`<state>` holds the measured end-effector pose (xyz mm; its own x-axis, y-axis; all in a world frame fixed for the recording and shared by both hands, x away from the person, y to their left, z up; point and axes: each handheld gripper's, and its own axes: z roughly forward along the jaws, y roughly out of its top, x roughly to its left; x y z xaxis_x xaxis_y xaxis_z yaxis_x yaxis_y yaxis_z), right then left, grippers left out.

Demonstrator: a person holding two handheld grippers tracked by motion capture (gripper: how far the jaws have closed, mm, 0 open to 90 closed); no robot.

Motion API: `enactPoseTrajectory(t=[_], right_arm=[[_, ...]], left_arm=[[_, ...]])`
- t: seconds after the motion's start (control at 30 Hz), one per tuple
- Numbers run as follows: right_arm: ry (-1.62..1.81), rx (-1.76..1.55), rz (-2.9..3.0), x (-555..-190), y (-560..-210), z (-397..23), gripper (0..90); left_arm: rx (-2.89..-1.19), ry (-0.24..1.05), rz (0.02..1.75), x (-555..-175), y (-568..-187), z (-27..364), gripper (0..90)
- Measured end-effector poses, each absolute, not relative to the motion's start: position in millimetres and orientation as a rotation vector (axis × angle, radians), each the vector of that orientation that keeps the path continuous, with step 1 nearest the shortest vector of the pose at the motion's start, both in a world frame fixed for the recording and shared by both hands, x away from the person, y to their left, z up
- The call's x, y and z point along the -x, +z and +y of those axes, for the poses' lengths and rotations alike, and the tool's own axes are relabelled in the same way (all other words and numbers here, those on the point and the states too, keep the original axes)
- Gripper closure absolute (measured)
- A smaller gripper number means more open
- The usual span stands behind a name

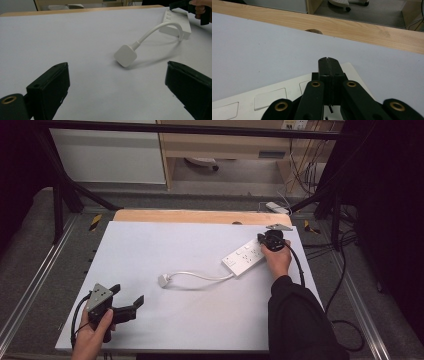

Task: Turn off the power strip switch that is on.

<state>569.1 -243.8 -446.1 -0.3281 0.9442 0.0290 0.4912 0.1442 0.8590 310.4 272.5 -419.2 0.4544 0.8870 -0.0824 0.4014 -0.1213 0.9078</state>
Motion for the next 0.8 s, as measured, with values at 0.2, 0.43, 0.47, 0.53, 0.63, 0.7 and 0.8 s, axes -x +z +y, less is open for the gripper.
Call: enactPoseTrajectory(t=[0.2, 0.43, 0.47, 0.53, 0.63, 0.7, 0.8], right_arm=[[1.1, -1.366, 1.893, -569.0, -446.2, -243.9, 90.0], [1.105, -1.367, 1.893, -568.8, -446.6, -244.3, 90.0], [1.106, -1.367, 1.892, -568.7, -446.7, -244.4, 90.0], [1.109, -1.368, 1.891, -568.5, -446.9, -244.5, 90.0], [1.11, -1.368, 1.89, -568.4, -447.1, -244.5, 90.0], [1.115, -1.365, 1.888, -568.4, -447.4, -244.8, 90.0], [1.119, -1.367, 1.886, -568.2, -447.7, -245.0, 90.0]], left_arm=[[-1.719, 0.617, 1.115, -310.3, -419.1, 272.6, 5.7], [-1.719, 0.616, 1.115, -310.3, -419.2, 272.4, 5.7], [-1.719, 0.618, 1.115, -310.4, -419.2, 272.4, 5.7], [-1.718, 0.616, 1.115, -310.3, -419.3, 272.2, 5.7], [-1.719, 0.616, 1.114, -310.3, -419.3, 272.0, 5.7], [-1.719, 0.616, 1.114, -310.3, -419.3, 272.0, 5.7], [-1.719, 0.615, 1.115, -310.4, -419.4, 272.0, 5.7]])
